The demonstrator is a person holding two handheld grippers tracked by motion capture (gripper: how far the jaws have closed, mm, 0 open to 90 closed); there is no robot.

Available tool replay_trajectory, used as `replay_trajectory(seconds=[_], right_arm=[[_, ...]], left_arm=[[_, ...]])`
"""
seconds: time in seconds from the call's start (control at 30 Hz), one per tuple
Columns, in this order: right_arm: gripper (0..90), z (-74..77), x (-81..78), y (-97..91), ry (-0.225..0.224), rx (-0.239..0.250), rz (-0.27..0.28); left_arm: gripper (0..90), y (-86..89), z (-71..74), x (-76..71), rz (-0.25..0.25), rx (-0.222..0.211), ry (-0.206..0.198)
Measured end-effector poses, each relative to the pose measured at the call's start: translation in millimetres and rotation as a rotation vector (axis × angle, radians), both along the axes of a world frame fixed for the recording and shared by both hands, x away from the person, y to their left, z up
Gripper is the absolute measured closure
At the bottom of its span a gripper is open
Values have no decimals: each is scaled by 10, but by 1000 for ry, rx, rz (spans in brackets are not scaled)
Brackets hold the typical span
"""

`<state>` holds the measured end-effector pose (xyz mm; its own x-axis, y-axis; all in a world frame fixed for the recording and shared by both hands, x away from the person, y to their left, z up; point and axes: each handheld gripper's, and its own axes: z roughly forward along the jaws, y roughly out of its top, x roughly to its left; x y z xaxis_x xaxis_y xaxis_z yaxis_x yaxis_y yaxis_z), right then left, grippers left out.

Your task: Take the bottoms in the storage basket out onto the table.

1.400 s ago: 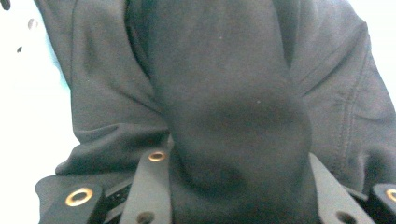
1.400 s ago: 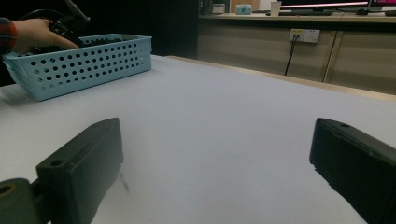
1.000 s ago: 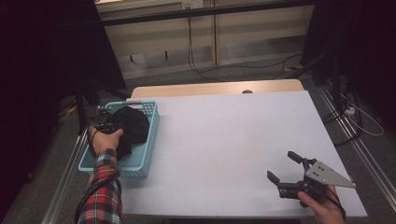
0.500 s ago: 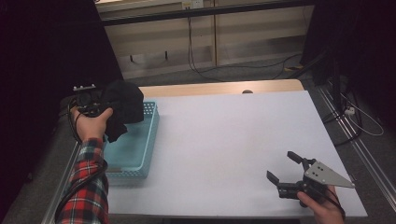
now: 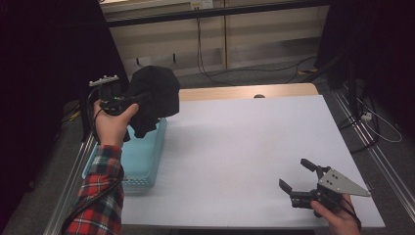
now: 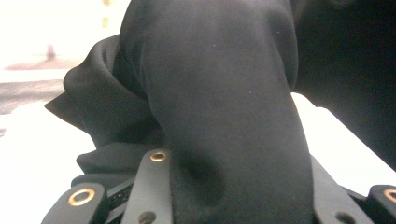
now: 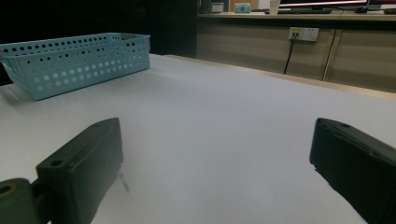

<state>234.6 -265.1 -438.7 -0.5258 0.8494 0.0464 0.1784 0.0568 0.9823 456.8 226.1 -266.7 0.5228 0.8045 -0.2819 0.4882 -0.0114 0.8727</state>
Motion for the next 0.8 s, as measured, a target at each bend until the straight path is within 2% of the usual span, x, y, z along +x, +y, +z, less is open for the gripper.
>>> replay_trajectory(seconds=[0.23, 0.37, 0.8], right_arm=[[23, 2, -5, 0, -3, -1, -2], [23, 3, -4, -1, -4, -2, -1], [23, 8, -2, 1, -6, -9, -1]], left_arm=[[681, -433, -76, -159, -147, 11, -10], [679, -584, -155, -230, -201, 8, -8], [676, -870, -567, -374, -301, 27, 47]])
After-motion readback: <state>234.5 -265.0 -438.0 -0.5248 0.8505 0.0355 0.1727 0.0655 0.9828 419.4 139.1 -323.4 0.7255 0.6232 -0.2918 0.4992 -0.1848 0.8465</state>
